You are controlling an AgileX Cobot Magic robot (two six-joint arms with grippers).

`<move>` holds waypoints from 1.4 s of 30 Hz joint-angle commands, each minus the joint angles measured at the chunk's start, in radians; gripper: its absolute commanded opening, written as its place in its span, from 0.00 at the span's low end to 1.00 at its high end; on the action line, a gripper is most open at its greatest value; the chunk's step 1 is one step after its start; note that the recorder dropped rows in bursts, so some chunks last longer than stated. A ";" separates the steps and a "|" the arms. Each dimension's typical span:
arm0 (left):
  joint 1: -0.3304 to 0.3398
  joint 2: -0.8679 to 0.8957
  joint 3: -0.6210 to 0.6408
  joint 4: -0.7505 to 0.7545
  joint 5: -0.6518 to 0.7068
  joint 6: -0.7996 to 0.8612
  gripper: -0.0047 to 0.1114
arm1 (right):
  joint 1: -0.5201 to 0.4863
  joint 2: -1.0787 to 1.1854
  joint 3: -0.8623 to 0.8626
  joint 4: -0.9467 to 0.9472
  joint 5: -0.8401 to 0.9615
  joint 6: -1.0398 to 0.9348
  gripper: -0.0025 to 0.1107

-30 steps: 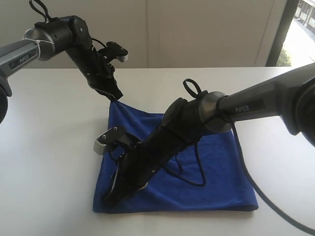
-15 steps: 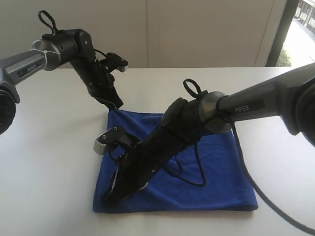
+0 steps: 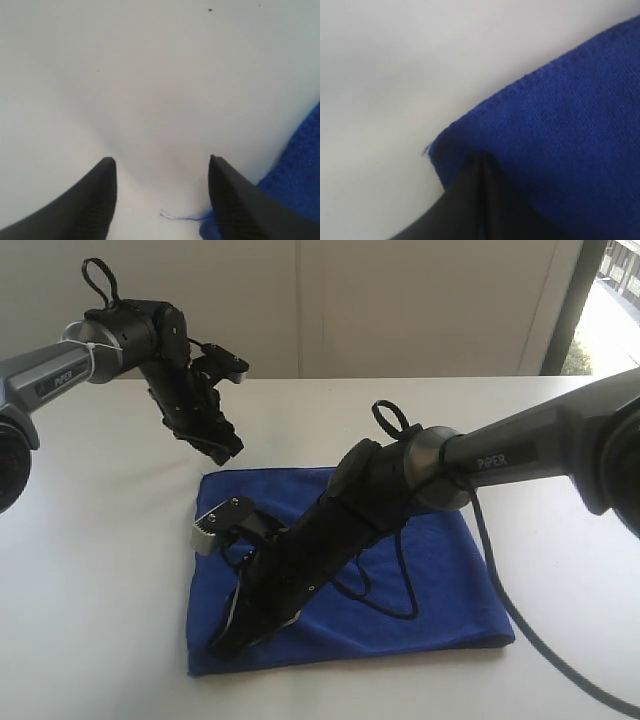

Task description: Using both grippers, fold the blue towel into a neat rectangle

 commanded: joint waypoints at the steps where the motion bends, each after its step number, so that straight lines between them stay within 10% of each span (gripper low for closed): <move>1: 0.005 -0.019 -0.005 -0.013 0.010 -0.009 0.59 | 0.007 0.026 0.031 -0.104 0.008 -0.001 0.02; 13: 0.005 -0.173 -0.004 -0.073 0.143 -0.009 0.55 | -0.077 -0.236 0.031 -0.403 -0.168 0.272 0.02; 21: -0.021 -0.121 -0.001 -0.523 0.340 0.122 0.17 | -0.251 -0.334 0.031 -0.654 -0.159 0.540 0.02; 23: -0.051 -0.093 0.009 -0.509 0.340 0.112 0.04 | -0.305 -0.347 0.031 -0.713 -0.130 0.598 0.02; 42: -0.196 -0.076 0.245 -0.255 0.340 0.070 0.04 | -0.509 -0.383 0.031 -0.726 -0.106 0.636 0.02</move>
